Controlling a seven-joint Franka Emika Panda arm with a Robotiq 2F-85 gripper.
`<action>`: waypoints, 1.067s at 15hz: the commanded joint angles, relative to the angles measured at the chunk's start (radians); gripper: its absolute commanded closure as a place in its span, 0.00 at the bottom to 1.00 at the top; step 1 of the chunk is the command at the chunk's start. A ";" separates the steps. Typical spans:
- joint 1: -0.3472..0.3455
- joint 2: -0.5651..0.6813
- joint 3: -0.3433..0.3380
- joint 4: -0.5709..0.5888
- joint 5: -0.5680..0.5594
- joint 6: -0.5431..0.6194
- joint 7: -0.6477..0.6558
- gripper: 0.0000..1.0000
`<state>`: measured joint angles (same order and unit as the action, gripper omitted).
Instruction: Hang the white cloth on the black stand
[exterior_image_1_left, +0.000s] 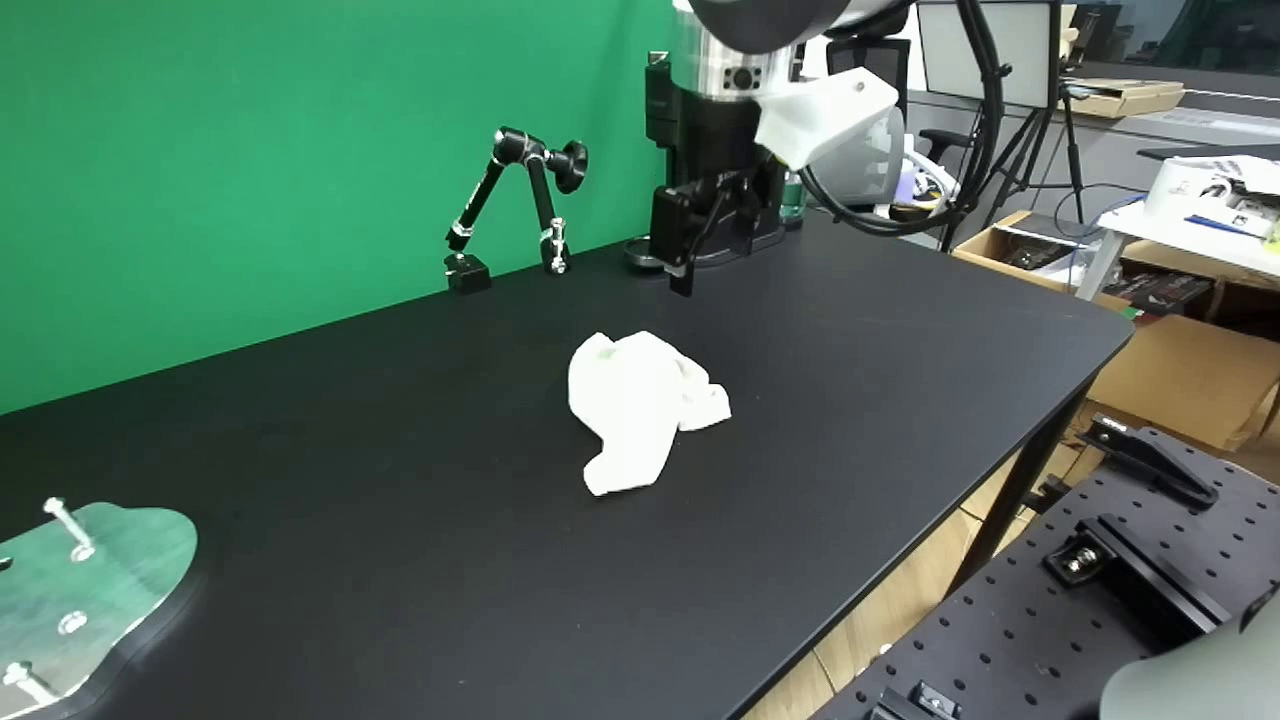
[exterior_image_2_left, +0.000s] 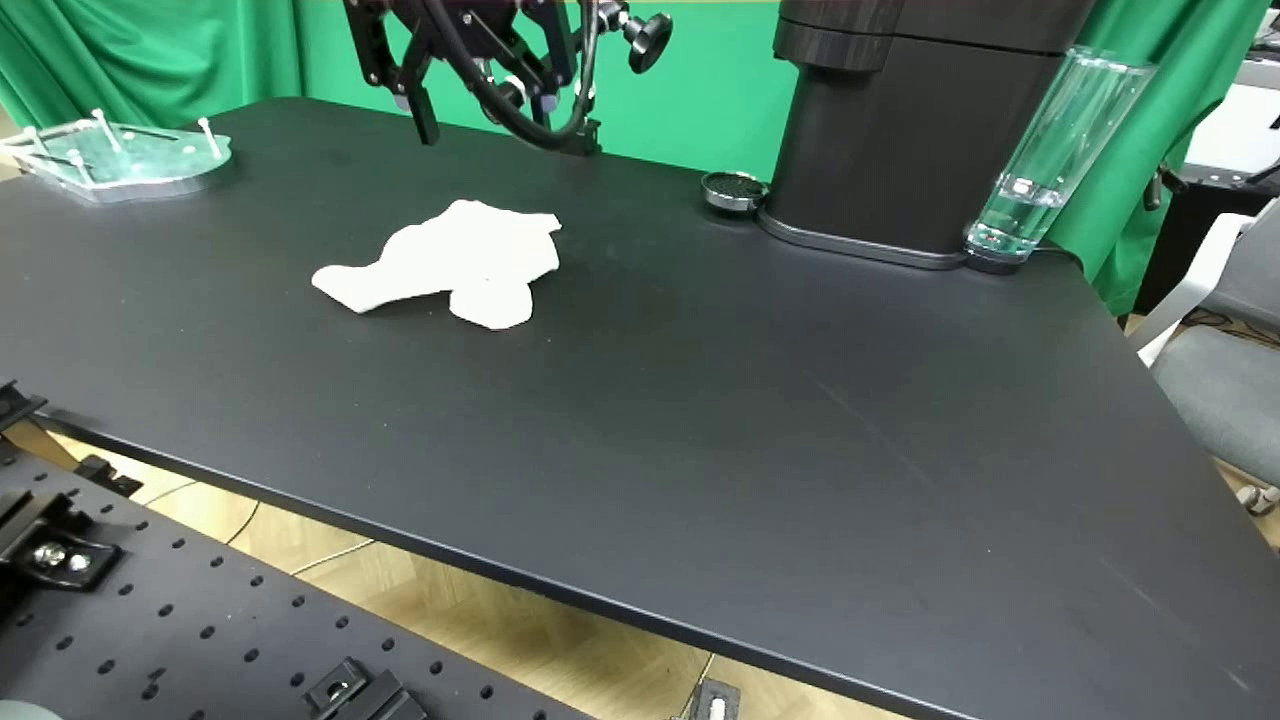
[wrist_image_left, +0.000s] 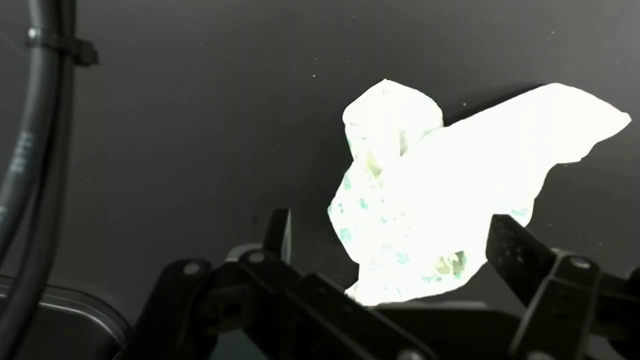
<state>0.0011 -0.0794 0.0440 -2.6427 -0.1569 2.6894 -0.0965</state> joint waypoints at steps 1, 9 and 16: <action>0.002 0.137 -0.008 0.074 -0.025 0.016 0.035 0.00; 0.053 0.343 -0.036 0.216 -0.127 0.035 0.052 0.00; 0.061 0.440 -0.004 0.290 -0.087 0.072 -0.050 0.26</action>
<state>0.0650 0.3286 0.0263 -2.3888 -0.2545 2.7493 -0.1059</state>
